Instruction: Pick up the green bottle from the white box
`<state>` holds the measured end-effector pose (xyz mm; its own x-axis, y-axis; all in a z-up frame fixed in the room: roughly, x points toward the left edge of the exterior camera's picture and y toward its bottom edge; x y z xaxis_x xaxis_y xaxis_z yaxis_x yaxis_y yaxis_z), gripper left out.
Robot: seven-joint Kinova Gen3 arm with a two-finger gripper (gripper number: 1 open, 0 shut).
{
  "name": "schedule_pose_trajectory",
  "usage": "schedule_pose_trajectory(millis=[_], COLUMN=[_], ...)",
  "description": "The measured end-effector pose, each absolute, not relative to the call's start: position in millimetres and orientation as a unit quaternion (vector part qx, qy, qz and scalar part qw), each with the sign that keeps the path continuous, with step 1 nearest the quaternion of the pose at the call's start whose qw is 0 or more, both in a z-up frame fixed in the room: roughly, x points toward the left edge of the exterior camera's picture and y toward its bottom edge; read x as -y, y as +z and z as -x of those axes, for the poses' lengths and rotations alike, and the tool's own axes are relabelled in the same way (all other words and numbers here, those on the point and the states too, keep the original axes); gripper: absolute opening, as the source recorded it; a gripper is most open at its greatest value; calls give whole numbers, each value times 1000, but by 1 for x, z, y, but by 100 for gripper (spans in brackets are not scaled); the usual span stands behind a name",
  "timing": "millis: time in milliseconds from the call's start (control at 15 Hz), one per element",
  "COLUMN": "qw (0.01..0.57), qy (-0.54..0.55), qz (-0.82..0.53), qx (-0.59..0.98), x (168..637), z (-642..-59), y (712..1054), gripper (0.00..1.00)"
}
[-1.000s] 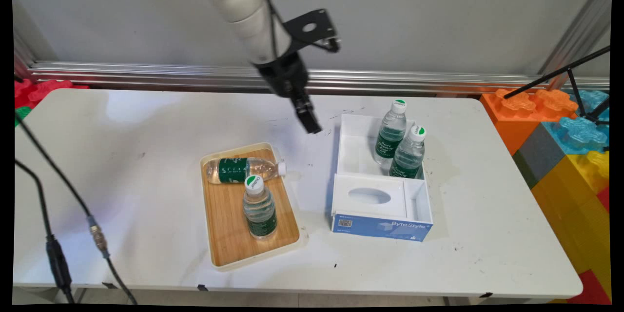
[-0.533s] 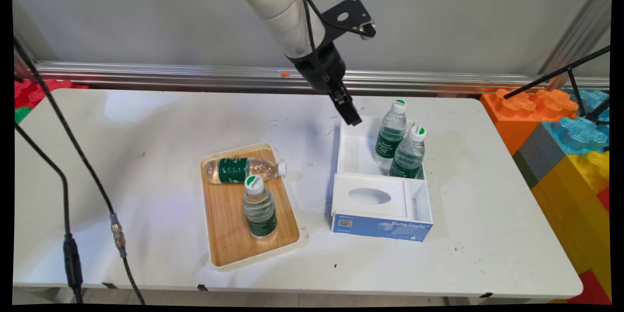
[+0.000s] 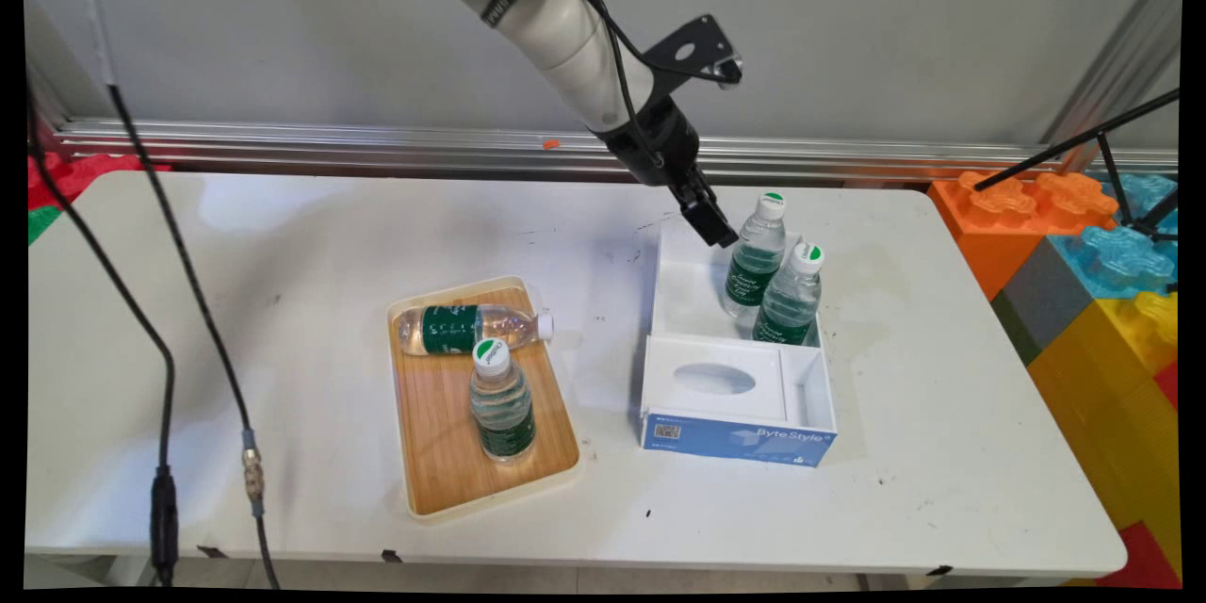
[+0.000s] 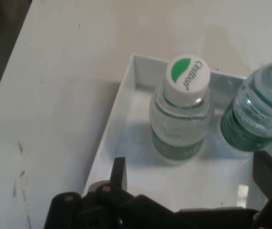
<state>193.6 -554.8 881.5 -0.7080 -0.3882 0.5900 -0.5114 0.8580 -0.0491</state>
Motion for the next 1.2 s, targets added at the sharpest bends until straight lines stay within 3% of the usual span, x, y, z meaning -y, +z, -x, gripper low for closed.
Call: schedule_pose_trajectory(millis=[400, 1200], qw=[322, 369], qy=[79, 30], qz=[-230, -210], qx=[915, 905], x=[583, 619], z=[-193, -194], y=[842, 809], gripper=[100, 100])
